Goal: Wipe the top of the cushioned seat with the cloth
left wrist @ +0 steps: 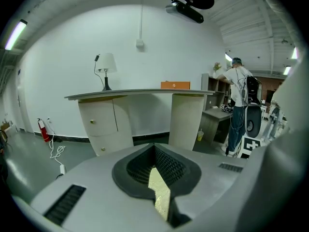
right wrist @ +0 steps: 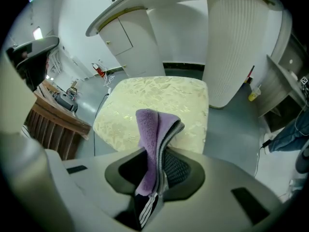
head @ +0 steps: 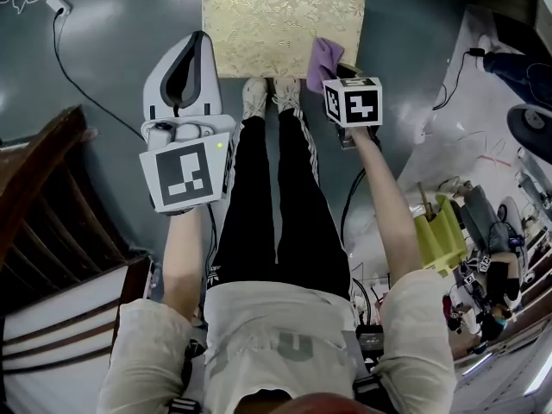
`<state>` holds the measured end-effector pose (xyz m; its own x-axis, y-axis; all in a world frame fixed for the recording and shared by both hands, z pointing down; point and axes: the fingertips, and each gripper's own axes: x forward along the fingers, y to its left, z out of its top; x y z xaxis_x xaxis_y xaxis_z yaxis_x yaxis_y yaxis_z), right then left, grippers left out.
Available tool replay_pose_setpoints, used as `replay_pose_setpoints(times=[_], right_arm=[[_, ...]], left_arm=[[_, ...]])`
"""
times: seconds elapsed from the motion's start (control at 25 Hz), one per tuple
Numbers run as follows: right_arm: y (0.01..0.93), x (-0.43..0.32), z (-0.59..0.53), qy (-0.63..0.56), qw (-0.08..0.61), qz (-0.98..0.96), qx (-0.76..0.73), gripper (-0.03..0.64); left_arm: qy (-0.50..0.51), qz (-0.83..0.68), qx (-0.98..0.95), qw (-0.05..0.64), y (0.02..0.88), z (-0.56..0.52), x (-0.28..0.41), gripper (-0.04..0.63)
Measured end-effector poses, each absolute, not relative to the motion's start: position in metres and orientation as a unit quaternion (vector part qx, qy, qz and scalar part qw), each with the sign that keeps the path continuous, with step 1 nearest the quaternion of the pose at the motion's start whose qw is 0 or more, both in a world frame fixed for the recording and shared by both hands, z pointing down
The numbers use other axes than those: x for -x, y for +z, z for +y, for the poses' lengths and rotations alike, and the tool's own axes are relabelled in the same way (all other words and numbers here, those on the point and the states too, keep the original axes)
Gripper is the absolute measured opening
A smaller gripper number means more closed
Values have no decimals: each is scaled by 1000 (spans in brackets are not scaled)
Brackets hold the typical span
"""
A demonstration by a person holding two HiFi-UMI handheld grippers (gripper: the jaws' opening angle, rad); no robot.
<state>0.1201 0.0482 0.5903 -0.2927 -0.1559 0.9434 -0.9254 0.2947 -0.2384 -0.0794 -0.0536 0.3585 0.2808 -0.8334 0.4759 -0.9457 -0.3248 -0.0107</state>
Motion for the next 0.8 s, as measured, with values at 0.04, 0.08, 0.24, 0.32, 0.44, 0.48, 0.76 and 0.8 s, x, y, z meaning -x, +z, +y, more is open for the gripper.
replay_pose_setpoints(times=[0.04, 0.08, 0.24, 0.32, 0.44, 0.48, 0.76, 0.8], right_arm=[[590, -130, 49, 438, 441, -670, -406, 91], [590, -140, 50, 438, 442, -666, -411, 91], [588, -167, 53, 442, 443, -654, -425, 91], [589, -176, 53, 439, 448, -652, -426, 89], [591, -188, 53, 443, 450, -647, -428, 91], [592, -191, 53, 444, 450, -644, -429, 91], [593, -206, 55, 450, 461, -629, -436, 91], [594, -208, 55, 452, 462, -625, -438, 90]], left_arm=[[203, -561, -791, 138, 358, -54, 74, 6], [203, -558, -793, 137, 357, -54, 69, 6], [205, -547, -801, 132, 355, -56, 50, 6], [205, -542, -805, 129, 354, -56, 42, 6], [204, -535, -810, 125, 356, -58, 31, 6], [205, -533, -811, 126, 357, -58, 28, 6], [208, -531, -811, 131, 358, -54, 24, 6], [208, -531, -811, 132, 358, -54, 24, 6]])
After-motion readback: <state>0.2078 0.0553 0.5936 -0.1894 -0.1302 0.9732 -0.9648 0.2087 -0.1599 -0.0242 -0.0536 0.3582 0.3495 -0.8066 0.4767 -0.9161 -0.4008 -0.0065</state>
